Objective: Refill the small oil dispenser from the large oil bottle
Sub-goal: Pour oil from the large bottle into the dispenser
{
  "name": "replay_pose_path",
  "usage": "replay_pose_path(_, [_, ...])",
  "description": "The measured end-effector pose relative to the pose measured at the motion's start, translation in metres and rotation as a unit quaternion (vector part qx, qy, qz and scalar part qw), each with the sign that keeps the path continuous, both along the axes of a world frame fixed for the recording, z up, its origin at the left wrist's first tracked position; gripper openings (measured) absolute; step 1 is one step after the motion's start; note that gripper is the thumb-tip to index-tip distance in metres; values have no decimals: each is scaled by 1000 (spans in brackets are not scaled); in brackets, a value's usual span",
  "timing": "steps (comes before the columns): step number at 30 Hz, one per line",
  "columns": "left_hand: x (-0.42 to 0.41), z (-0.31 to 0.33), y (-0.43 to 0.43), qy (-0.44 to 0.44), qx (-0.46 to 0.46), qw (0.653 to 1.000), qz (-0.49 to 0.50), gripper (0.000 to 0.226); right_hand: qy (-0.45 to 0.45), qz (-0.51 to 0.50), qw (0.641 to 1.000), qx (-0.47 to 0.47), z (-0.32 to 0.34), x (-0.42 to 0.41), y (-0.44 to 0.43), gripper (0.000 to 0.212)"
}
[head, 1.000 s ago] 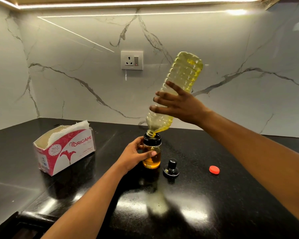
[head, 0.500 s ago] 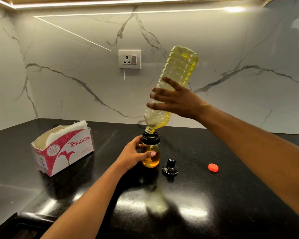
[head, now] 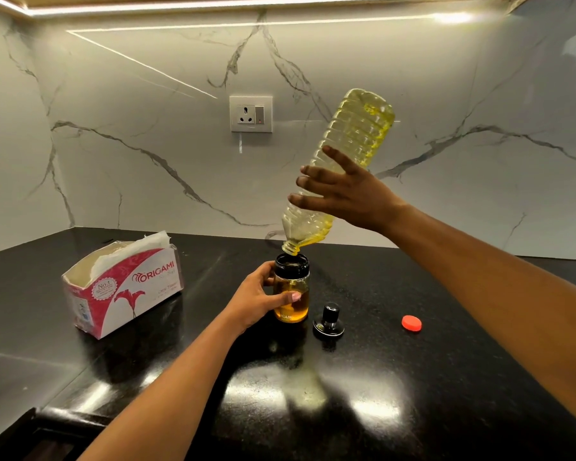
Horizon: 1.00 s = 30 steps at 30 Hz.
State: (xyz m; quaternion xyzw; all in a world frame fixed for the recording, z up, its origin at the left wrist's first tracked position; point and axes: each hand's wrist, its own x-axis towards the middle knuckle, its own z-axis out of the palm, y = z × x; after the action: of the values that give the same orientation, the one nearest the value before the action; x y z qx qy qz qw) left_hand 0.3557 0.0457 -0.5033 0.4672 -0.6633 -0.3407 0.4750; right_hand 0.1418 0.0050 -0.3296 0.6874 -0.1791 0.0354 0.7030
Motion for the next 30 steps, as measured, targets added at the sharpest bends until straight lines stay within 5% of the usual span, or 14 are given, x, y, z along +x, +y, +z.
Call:
replay_pose_path(6, [0,1,1,-5,2,1000,1,63,4,-15,1000,20,-11,-7,-2,59])
replay_pose_path(21, [-2,3,3,-16,1,1000,5,60,-146,-52,986,60,-36,-43,0,63])
replay_pose_path(27, [-1,3,2,-16,1,1000,11,62,-326,-63,925,183,-46,-36,11,83])
replay_pose_path(30, [-1,2,3,-18,0,1000,16,61,-324,-55,921,207,-51,-26,13,85])
